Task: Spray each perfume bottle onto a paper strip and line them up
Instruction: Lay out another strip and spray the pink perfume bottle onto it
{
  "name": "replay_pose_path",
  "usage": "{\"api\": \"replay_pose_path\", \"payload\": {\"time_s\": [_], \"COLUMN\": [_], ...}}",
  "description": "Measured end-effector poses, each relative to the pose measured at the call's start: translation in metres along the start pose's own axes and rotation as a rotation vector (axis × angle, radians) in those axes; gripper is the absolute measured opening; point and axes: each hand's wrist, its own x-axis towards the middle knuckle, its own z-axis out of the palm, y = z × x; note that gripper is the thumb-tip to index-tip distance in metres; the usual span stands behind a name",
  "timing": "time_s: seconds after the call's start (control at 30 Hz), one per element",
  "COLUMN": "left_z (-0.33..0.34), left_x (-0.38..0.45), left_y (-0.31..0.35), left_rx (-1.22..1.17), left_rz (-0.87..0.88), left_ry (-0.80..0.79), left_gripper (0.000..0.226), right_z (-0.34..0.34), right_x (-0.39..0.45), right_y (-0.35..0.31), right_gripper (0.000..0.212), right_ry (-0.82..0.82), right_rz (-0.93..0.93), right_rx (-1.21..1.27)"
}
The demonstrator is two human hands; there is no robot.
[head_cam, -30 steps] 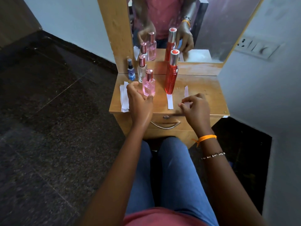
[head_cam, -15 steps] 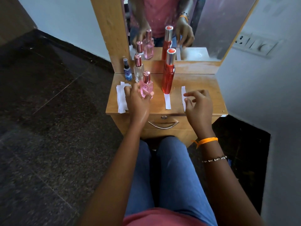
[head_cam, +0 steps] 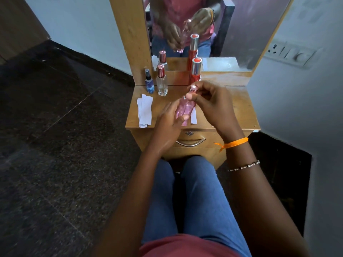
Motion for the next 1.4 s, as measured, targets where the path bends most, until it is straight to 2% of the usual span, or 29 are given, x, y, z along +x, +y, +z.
{"api": "replay_pose_path", "payload": {"time_s": [0.1,0.2,0.3,0.43,0.63,0.7,0.8,0.83,0.9,0.97,1.07,1.13,1.23,1.3,1.4], "left_z": [-0.008,-0.014,-0.022,-0.031,-0.029,-0.027,-0.021,-0.018,-0.007,0.008,0.030,0.043,0.062,0.073,0.087], "left_x": [-0.003,-0.004,-0.004,-0.001,-0.003,-0.003,-0.002,-0.002,0.000,0.001,0.008,0.013,0.021,0.026,0.036], "left_y": [-0.004,-0.010,-0.014,-0.015,-0.012,-0.011,-0.007,-0.004,0.002,0.009,0.022,0.027,0.026,0.019,0.011], "left_rx": [-0.105,-0.125,-0.181,-0.244,-0.259,-0.245,-0.242,-0.240,-0.252,-0.284,-0.270,-0.209,-0.144,0.042,0.311], "left_rz": [-0.051,-0.100,-0.138,-0.115,-0.106,-0.091,-0.053,-0.040,-0.020,-0.023,-0.020,-0.015,-0.041,-0.043,-0.030], "left_ry": [-0.084,-0.080,0.026,0.159,0.206,0.192,0.105,0.060,-0.021,-0.045,0.002,0.036,0.088,0.103,0.031], "left_gripper": [0.047,0.046,0.041,0.035,0.044,0.042,0.043,0.044,0.044,0.045,0.045,0.041,0.026,0.023,0.037], "right_z": [-0.006,-0.003,0.010,0.039,0.056,0.049,0.032,0.025,0.010,-0.003,-0.016,-0.025,-0.037,-0.044,-0.052], "right_x": [0.001,-0.001,-0.005,-0.008,-0.010,-0.017,-0.029,-0.032,-0.032,-0.033,-0.035,-0.036,-0.036,-0.038,-0.039], "right_y": [0.000,0.004,0.018,0.044,0.059,0.055,0.042,0.038,0.034,0.036,0.046,0.053,0.061,0.063,0.065], "right_gripper": [0.020,0.025,0.020,0.011,0.034,0.038,0.033,0.033,0.035,0.036,0.035,0.037,0.033,0.034,0.036], "right_ry": [-0.049,0.050,0.113,0.020,0.002,0.069,0.203,0.181,0.028,-0.089,-0.066,-0.003,0.109,0.167,0.211], "right_rz": [0.010,-0.003,-0.034,-0.047,-0.037,-0.077,-0.110,-0.086,-0.018,0.057,0.155,0.208,0.230,0.235,0.227], "right_rx": [0.110,0.173,-0.010,-0.310,-0.438,-0.388,-0.128,-0.010,0.220,0.416,0.591,0.603,0.456,0.366,0.291]}}
